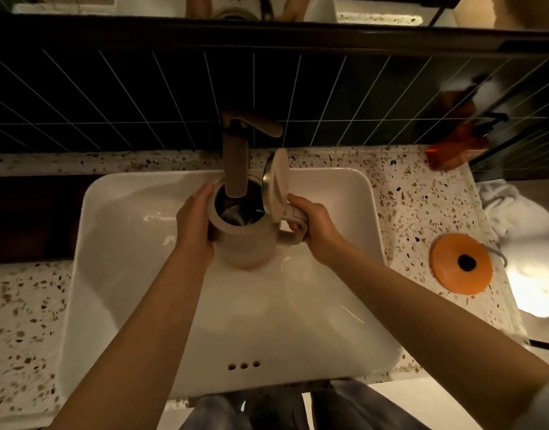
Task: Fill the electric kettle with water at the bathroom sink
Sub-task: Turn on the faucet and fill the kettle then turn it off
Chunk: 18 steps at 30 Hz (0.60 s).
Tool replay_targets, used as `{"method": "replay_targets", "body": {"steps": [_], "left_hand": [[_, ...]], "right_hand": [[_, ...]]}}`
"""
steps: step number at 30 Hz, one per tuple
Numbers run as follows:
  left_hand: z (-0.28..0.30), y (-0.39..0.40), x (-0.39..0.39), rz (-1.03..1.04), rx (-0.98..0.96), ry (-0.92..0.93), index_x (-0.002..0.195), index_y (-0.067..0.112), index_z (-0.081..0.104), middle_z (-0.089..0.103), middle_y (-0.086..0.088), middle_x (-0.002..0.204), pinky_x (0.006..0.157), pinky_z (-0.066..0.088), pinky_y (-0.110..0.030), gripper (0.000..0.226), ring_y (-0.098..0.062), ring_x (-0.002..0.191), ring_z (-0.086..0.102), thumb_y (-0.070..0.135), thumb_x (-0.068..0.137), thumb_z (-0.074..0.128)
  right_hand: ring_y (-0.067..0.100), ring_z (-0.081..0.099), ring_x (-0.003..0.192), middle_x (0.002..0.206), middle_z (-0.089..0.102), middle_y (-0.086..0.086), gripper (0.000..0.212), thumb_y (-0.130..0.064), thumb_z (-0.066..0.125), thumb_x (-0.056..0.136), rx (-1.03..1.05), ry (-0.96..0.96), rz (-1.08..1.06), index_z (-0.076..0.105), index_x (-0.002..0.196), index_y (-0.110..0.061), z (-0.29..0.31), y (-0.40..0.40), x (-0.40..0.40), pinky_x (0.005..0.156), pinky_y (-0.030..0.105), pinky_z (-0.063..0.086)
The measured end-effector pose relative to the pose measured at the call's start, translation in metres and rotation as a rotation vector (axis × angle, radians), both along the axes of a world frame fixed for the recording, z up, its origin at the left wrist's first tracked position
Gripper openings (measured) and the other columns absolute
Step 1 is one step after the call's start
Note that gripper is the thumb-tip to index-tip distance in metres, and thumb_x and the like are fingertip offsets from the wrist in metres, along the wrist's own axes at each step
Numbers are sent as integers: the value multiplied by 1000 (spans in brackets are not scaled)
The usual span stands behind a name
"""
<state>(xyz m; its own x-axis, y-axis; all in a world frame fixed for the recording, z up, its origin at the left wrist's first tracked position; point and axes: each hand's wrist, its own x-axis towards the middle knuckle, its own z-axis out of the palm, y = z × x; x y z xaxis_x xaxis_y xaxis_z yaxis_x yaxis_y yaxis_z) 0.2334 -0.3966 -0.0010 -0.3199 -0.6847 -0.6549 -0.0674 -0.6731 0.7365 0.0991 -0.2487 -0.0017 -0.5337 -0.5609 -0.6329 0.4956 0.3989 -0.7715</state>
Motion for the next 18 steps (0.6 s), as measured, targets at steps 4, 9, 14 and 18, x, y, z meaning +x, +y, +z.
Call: {"method": "replay_targets", "body": {"steps": [4, 9, 14, 18], "left_hand": [[-10, -3, 4, 7, 9, 70, 117, 13, 69, 78, -3, 99, 68, 57, -27, 33, -17, 93, 73, 32, 90, 65], [-18, -5, 12, -4, -26, 91, 118, 10, 70, 78, -5, 103, 75, 55, -29, 32, -19, 98, 72, 28, 92, 64], [-19, -4, 17, -49, -130, 4, 99, 20, 74, 77, 2, 92, 74, 51, -26, 16, -16, 94, 71, 28, 87, 69], [-11, 0, 18, -133, -510, -145, 118, 26, 59, 63, 10, 117, 81, 44, -7, 27, 9, 106, 57, 28, 91, 66]], "right_hand": [[14, 45, 60, 60, 47, 9, 30, -33, 56, 90, -74, 52, -48, 63, 85, -5, -16, -3, 2, 69, 31, 35], [14, 60, 67, 67, 65, 8, 38, -35, 61, 85, -63, 67, -12, 71, 81, 1, -29, -6, 1, 71, 29, 45], [32, 54, 81, 84, 58, 26, 64, -34, 63, 77, -88, 104, -56, 57, 96, 26, -30, -5, 4, 76, 40, 42], [32, 54, 80, 81, 59, 24, 52, -27, 59, 84, -95, 116, -42, 61, 94, 23, -34, -3, 1, 75, 41, 41]]}}
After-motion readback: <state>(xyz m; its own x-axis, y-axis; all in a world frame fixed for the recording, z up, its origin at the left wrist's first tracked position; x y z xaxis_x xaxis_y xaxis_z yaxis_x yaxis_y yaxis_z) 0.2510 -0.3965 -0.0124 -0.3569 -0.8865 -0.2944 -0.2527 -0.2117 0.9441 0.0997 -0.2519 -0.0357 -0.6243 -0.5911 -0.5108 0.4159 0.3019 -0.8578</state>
